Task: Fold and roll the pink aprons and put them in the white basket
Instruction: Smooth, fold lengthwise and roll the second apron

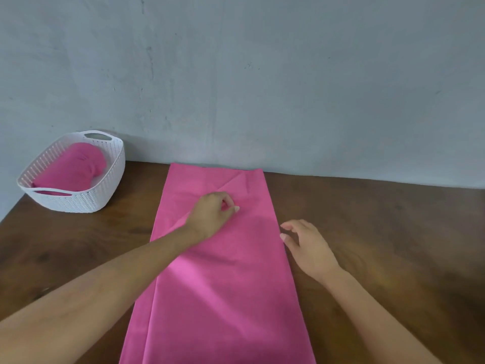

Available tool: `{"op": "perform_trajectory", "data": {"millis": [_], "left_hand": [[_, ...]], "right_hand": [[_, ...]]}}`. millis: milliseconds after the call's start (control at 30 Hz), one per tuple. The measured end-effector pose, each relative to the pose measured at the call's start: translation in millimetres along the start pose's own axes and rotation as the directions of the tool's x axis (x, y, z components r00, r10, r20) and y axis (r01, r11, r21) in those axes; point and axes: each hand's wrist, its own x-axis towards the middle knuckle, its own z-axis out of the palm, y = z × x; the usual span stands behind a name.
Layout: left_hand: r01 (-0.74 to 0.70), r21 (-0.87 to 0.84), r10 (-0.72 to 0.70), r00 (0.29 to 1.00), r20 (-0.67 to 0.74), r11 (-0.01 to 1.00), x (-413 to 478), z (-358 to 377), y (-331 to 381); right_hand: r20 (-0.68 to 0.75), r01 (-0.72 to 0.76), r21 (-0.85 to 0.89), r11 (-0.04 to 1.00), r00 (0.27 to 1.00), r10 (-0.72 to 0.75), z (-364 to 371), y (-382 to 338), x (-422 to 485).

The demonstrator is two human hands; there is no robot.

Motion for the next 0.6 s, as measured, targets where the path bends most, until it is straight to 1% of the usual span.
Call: {"op": "perform_trajectory", "data": {"millis": [100,200,267,333,433,533,600], "left_hand": [[0.065,-0.168,-0.071,0.997,-0.027,0.984,1.7,-13.4,-2.0],[0.100,-0.273,-0.122,0.990,-0.065,0.957,5.7,-23.4,-7.5],[0.111,-0.350,-0.139,0.989,-0.056,0.930,8.9,-28.3,-14.5],[0.106,-0.416,-0.112,0.994,0.010,0.903,10.4,-35.3,-21.2],[0.114,-0.467,-0.062,0.990,0.126,0.877,12.5,-46.3,-26.6],[0.097,-0.475,-0.001,0.980,0.197,0.875,17.2,-56.7,-30.2],[0.076,-0.448,0.040,0.969,0.244,0.891,22.1,-62.5,-36.8]], "right_hand": [[0.048,0.022,-0.010,1.000,0.999,-0.022,-5.3,-2.5,43.2],[0.093,0.065,-0.055,0.996,0.994,-0.060,-7.9,-9.7,90.8],[0.127,0.103,-0.098,0.990,0.988,-0.091,-8.6,-16.0,119.4],[0.159,0.153,-0.150,0.977,0.979,-0.129,-6.2,-21.4,144.6],[0.223,0.186,-0.212,0.959,0.965,-0.138,0.6,-27.4,175.4],[0.295,0.264,-0.328,0.907,0.941,-0.167,10.2,-26.1,201.6],[0.300,0.293,-0.387,0.874,0.937,-0.181,14.8,-22.1,215.3]]}}
